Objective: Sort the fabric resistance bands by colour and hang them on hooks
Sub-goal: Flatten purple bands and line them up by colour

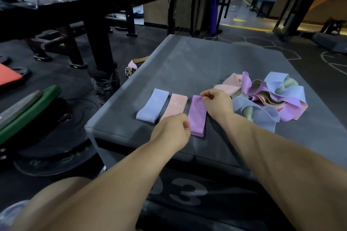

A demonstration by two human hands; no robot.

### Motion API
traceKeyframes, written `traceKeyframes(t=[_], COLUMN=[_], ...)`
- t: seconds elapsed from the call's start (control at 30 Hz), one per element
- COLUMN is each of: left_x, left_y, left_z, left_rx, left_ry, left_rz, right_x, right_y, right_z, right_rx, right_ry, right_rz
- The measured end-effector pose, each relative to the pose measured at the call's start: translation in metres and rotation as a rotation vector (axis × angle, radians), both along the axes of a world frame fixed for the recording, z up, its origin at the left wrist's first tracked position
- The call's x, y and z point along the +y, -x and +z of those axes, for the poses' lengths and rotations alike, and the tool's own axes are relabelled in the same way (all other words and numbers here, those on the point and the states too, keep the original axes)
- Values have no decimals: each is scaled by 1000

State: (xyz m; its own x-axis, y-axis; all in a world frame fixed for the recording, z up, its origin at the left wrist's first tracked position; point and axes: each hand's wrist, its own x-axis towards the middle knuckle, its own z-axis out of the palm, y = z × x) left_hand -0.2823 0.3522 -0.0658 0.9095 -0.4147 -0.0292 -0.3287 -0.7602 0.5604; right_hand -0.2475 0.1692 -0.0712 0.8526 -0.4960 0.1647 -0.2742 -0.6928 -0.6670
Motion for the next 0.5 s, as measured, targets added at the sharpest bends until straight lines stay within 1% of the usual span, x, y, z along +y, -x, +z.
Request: traceKeyframes(t=[0.27, 0.37, 0.5], left_x=[-2, -2, -4], left_y=[5, 6, 2], left_z=[3, 7, 1], left_rx=[-47, -149, -313], left_ry=[54, 35, -7], left_rz=[2, 15, 17], right_x=[0, 2, 5], right_y=[-1, 0, 7], right_z=[-2, 0, 5], right_rx=[64, 76, 110], right_ry=[40, 74, 238], right_rz=[24, 97, 213])
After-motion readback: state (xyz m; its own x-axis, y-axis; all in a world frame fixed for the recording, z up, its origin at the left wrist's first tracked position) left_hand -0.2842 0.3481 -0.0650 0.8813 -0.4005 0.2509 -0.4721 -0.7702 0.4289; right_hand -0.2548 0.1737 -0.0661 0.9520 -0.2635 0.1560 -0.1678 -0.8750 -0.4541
